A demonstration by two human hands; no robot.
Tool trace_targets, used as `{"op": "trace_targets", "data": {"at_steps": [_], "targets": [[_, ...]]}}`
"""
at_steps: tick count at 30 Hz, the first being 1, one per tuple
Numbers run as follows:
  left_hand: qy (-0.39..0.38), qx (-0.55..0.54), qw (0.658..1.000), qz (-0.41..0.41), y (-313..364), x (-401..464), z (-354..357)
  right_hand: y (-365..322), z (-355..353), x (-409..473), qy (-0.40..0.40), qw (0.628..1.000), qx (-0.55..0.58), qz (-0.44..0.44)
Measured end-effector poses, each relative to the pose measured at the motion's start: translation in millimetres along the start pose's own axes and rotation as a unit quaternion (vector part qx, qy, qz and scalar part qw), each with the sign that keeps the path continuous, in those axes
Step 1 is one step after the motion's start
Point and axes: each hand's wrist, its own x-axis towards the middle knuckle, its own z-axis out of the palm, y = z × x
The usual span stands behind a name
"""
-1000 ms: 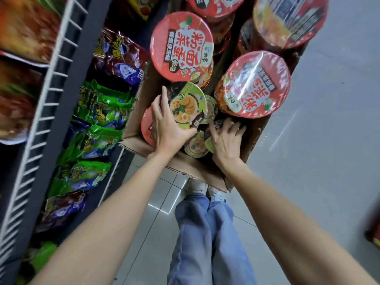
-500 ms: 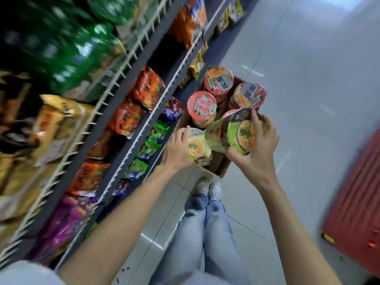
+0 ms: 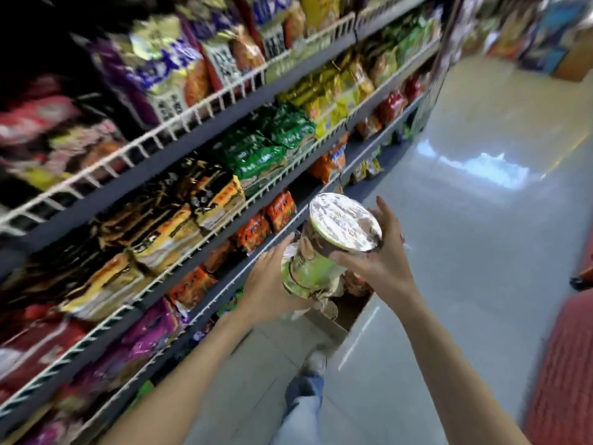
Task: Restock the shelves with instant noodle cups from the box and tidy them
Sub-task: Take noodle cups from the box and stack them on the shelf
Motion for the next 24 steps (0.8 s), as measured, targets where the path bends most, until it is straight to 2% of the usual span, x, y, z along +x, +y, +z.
{"op": "trace_targets", "data": {"at_steps": [4, 8, 13, 18, 20, 24], "targets": [[0.068, -0.065, 0.995, -0.031, 27, -82, -39, -34, 33, -50, -0.056, 0.99, 0.132, -0.009], [0.127, -0.058, 0.987, -0.081, 42, -159, -100, -96, 85, -82, -0.117, 0.98, 0.157, -0.032], [0.145, -0.016, 0.978, -0.15, 46, -240, -191, -178, 146, -115, -0.212, 0.96, 0.18, -0.043], [0.208, 0.068, 0.966, -0.136, 37, -330, -282, -267, 231, -154, -0.303, 0.927, 0.201, -0.088], [0.266, 0.081, 0.953, -0.117, 33, -365, -320, -301, 271, -168, -0.322, 0.913, 0.226, -0.11], [0.398, 0.11, 0.906, -0.09, 10, -438, -402, -366, 363, -198, -0.349, 0.884, 0.279, -0.135]]}}
